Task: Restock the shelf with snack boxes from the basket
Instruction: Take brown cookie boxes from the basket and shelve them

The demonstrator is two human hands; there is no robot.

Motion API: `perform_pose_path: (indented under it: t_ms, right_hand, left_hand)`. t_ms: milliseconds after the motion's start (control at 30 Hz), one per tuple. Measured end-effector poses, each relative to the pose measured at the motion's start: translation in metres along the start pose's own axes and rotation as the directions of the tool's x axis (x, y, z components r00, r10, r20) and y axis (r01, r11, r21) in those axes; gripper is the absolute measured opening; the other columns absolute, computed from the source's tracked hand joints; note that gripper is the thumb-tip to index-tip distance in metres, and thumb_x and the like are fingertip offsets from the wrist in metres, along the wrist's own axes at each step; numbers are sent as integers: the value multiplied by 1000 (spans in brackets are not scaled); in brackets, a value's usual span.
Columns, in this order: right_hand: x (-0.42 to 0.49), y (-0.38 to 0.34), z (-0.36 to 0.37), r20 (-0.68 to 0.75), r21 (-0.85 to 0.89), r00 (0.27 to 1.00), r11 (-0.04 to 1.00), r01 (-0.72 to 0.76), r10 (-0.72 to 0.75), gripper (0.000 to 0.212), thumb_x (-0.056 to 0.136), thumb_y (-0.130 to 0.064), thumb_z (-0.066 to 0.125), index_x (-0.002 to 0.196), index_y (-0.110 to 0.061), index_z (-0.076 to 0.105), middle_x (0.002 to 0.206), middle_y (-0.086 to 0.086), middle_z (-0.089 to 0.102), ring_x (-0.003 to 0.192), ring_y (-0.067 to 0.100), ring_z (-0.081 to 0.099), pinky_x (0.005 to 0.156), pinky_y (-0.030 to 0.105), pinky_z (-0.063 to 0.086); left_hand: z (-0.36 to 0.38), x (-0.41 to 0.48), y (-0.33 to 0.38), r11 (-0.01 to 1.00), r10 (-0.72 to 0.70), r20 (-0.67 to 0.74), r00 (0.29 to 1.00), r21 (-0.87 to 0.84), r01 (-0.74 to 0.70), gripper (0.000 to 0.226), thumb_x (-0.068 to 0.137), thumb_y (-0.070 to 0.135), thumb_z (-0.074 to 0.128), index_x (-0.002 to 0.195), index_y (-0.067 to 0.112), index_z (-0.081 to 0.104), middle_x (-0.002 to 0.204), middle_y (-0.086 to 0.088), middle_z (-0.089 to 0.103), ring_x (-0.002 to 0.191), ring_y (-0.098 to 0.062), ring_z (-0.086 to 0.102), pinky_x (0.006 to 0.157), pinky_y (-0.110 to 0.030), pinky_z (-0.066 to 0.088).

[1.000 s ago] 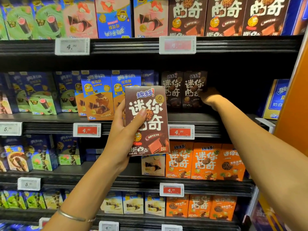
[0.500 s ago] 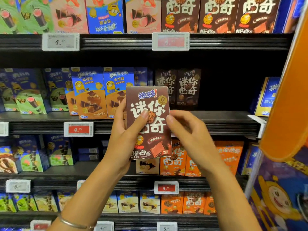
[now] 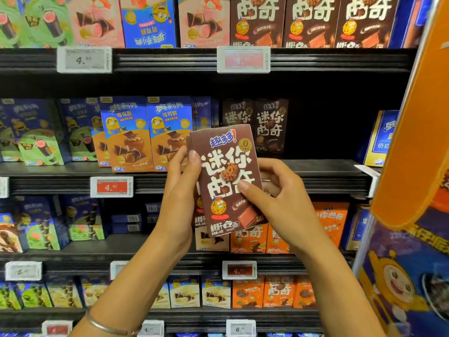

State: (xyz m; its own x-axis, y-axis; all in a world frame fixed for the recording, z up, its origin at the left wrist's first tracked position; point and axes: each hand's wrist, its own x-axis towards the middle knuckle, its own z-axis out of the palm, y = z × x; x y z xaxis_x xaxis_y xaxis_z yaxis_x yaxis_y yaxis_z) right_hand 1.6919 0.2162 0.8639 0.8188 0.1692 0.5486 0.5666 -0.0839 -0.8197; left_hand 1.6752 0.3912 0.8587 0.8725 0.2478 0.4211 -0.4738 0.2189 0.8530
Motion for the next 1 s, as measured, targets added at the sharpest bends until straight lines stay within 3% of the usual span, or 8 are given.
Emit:
perform_pose_path:
  t_ms: [67, 167, 300, 467, 600, 700, 800, 1000]
  right_hand:
    - [0, -1, -5, -19, -38, 999, 999, 31, -32, 38, 89, -32, 76, 123, -31, 62, 116, -14, 70, 106, 5, 68, 82, 30, 60]
    - [2, -5, -18, -49, -69, 996, 995, 69, -73, 39, 89, -33, 76, 126, -31, 62, 117, -13, 70, 104, 6, 68, 78, 26, 59]
    - [14, -10, -41, -107, 0, 990, 995, 97, -97, 41, 92, -24, 73, 130, -22, 60, 120, -7, 71, 104, 8, 71, 75, 23, 60]
    - [59, 3, -77, -382, -24, 919, 995, 96, -97, 36, 94, -16, 71, 127, -22, 58, 117, -4, 71, 97, 4, 72, 70, 21, 59]
    - [102, 30, -99, -530, -187, 846, 981, -45, -62, 44, 93, -19, 71, 133, -16, 52, 123, 0, 67, 98, 4, 68, 73, 24, 57]
    - [126, 50, -107, -556, -339, 831, 917, -209, -16, 42, 94, -22, 70, 127, -10, 49, 124, 9, 64, 103, 20, 63, 71, 28, 53]
    - [144, 61, -113, -572, -452, 820, 821, -349, 33, 34, 93, -19, 64, 119, -2, 49, 125, 21, 59, 110, 39, 60, 84, 42, 50]
    - [170, 74, -119, -565, -517, 818, 727, -453, 107, 22, 91, -8, 61, 111, 1, 60, 125, 27, 61, 111, 45, 61, 86, 40, 49]
  left_hand:
    - [1, 0, 0, 1000, 22, -17, 1000, -8, -22, 69, 93, 75, 47, 146, 32, 58, 128, -5, 76, 112, -23, 77, 83, -39, 67]
    - [-3, 4, -1, 1000, 26, -92, 995, 16, -24, 56, 103, 59, 49, 154, 35, 50, 140, 0, 70, 124, -24, 72, 94, -50, 63]
    - [-13, 14, -4, 995, 65, -157, 986, 80, -53, 51, 108, 26, 62, 154, 36, 43, 140, 4, 68, 117, -19, 75, 74, -34, 66]
    - [-18, 18, -3, 993, 78, -174, 982, 99, -62, 52, 107, 24, 63, 154, 34, 43, 139, 3, 67, 115, -16, 75, 70, -28, 65]
    - [-18, 18, -3, 995, 72, -175, 982, 87, -57, 53, 107, 23, 64, 154, 34, 43, 137, 3, 69, 112, -15, 76, 69, -27, 64]
    - [-18, 19, -5, 995, 69, -166, 984, 83, -56, 52, 107, 22, 64, 153, 35, 45, 129, 9, 73, 110, -13, 77, 68, -26, 64]
    - [-18, 20, -6, 996, 53, -157, 986, 78, -41, 52, 106, 23, 65, 152, 37, 46, 120, 15, 76, 106, -12, 78, 66, -25, 64]
    - [-18, 21, -10, 995, 31, -140, 990, 93, -18, 55, 107, 24, 64, 156, 37, 42, 138, 3, 69, 112, -18, 77, 72, -31, 66]
